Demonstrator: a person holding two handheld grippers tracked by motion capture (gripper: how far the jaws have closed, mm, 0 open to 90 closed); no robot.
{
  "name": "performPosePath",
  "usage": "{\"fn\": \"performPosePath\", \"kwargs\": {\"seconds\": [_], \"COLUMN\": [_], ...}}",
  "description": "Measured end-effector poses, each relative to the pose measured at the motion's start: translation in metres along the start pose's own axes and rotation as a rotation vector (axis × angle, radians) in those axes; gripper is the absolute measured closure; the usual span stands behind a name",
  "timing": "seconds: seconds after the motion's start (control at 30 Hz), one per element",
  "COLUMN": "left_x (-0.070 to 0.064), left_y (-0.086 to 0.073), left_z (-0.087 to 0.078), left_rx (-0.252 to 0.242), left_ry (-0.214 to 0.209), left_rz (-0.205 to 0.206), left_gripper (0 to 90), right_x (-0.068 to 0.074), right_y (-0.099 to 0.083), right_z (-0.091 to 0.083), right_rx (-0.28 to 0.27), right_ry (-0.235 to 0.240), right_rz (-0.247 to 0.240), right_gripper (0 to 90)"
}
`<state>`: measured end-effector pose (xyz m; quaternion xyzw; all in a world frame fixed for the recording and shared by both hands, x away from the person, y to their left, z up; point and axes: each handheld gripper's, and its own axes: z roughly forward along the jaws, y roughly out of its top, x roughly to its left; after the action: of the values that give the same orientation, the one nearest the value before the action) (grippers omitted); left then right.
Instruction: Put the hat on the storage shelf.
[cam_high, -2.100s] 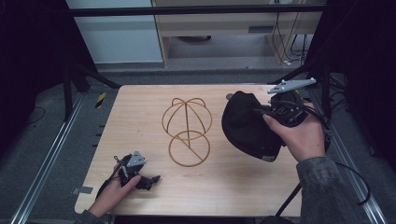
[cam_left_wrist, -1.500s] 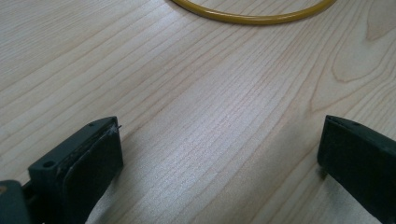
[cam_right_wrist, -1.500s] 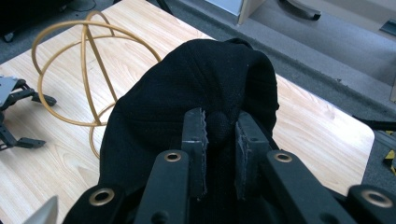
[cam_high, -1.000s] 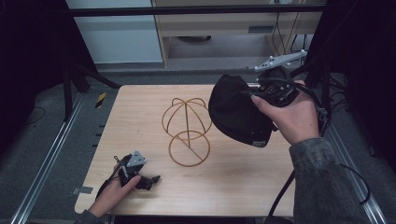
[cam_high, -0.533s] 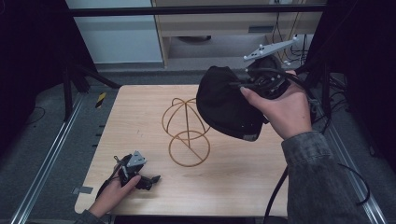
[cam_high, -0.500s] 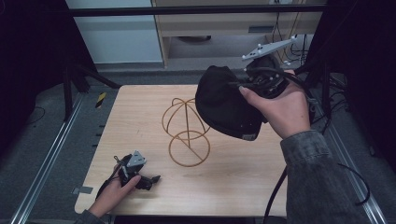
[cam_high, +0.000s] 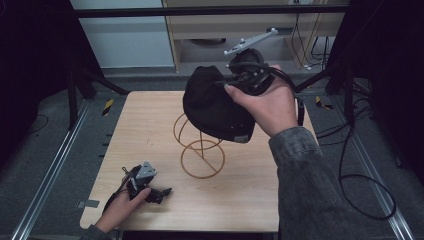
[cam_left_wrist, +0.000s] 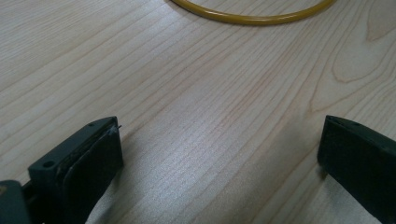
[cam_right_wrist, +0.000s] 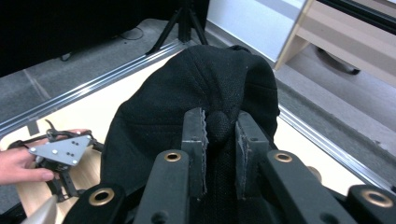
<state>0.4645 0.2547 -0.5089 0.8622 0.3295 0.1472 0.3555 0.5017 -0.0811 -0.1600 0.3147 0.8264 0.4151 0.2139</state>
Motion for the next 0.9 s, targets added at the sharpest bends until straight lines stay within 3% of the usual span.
{"fn": "performPosePath", "kwargs": {"seconds": [0.13, 0.57, 0.9], "left_x": [0.0, 0.0, 0.0], "left_y": [0.0, 0.0, 0.0], "left_z": [0.0, 0.0, 0.0], "left_rx": [0.0, 0.004, 0.0], "left_ry": [0.0, -0.002, -0.002], "left_rz": [0.0, 0.002, 0.0], "left_gripper": [0.0, 0.0, 0.0], "right_x": [0.007, 0.02, 0.02], "right_y": [0.009, 0.022, 0.014], "right_z": [0.009, 0.032, 0.04], "right_rx": [0.015, 0.046, 0.032], "right_ry": [0.015, 0.059, 0.071], "right_rz": [-0.027, -0.053, -0.04], "right_gripper": [77.1, 76.9, 76.9]}}
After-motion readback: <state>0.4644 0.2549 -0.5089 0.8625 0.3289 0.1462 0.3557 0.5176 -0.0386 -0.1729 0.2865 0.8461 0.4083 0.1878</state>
